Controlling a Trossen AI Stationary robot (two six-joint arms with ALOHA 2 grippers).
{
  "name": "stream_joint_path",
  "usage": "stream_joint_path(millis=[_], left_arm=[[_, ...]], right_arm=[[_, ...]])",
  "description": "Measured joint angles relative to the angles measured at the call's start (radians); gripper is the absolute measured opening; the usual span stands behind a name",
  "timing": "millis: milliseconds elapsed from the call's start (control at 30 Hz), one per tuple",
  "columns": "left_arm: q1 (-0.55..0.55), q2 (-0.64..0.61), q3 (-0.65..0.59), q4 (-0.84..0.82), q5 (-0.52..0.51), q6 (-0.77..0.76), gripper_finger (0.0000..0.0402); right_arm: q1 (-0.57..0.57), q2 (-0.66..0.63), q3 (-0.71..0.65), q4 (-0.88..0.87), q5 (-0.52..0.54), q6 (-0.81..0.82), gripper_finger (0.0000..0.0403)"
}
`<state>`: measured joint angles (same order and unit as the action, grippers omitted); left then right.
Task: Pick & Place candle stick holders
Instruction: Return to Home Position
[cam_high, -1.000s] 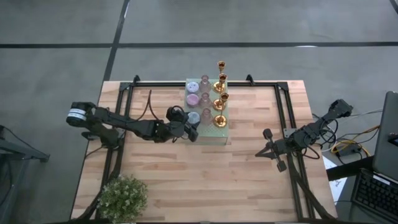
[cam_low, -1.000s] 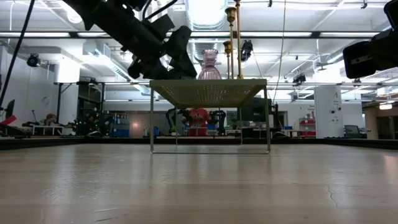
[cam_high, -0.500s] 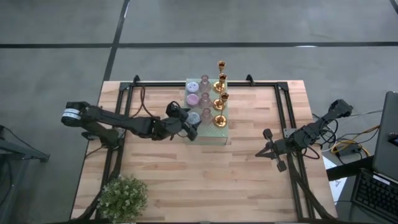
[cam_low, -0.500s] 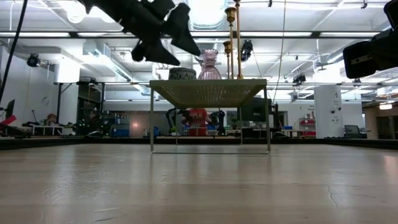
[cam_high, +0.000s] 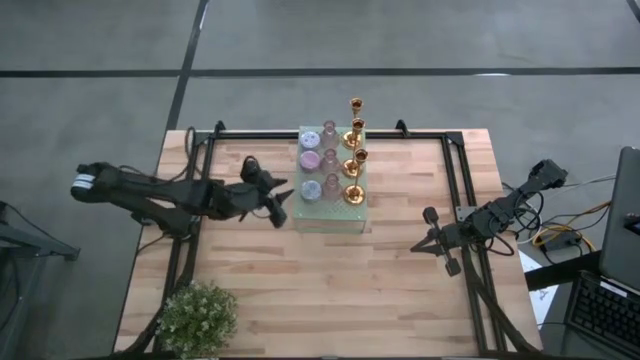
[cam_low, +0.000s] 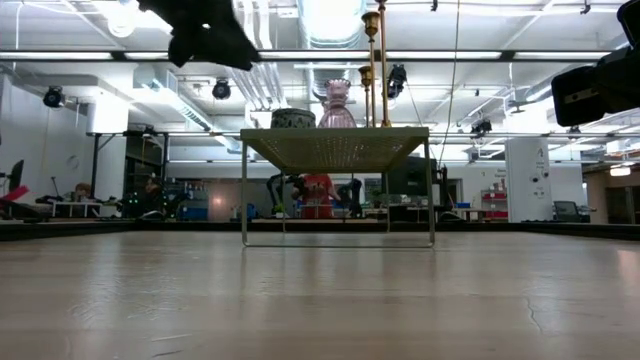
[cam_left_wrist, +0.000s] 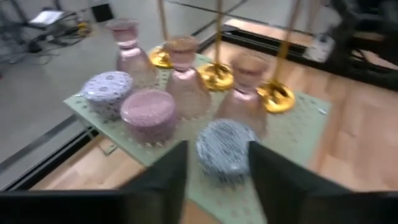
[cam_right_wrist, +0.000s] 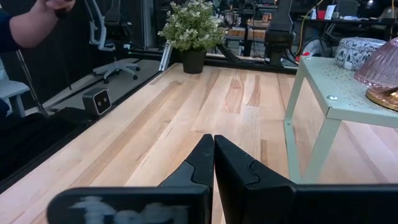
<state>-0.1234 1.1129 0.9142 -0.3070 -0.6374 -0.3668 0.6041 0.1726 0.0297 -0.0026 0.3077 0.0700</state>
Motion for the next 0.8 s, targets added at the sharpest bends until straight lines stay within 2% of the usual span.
stream_joint_path(millis=[133, 200, 300, 400, 467, 600, 800], left_arm=[[-0.067, -0.080, -0.079, 0.019, 0.034, 0.081, 0.0042], [-0.101, -0.133, -0.142, 0.055, 0.034, 0.099, 0.0014], [-0.144, -0.223, -0.258, 0.186, 0.040, 0.128, 0.0011], [-0.183, -0.317, -0.370, 0.310, 0.074, 0.237, 0.0005], [-0.189, -0.390, -0.425, 0.313, 0.095, 0.289, 0.0005], [-0.189, -0.527, -0.522, 0.311, 0.143, 0.248, 0.0013], [-0.189, -0.718, -0.621, 0.307, 0.213, 0.284, 0.0009]], right_arm=[[0.000, 0.000, 0.000, 0.000, 0.000, 0.000, 0.0008], [0.000, 0.000, 0.000, 0.000, 0.000, 0.000, 0.0008], [0.000, 0.000, 0.000, 0.001, 0.000, 0.000, 0.0008], [0.000, 0.000, 0.000, 0.000, 0.000, 0.000, 0.0008], [0.000, 0.000, 0.000, 0.000, 0.000, 0.000, 0.0008], [0.000, 0.000, 0.000, 0.000, 0.000, 0.000, 0.0008], [0.000, 0.000, 0.000, 0.000, 0.000, 0.000, 0.0008]])
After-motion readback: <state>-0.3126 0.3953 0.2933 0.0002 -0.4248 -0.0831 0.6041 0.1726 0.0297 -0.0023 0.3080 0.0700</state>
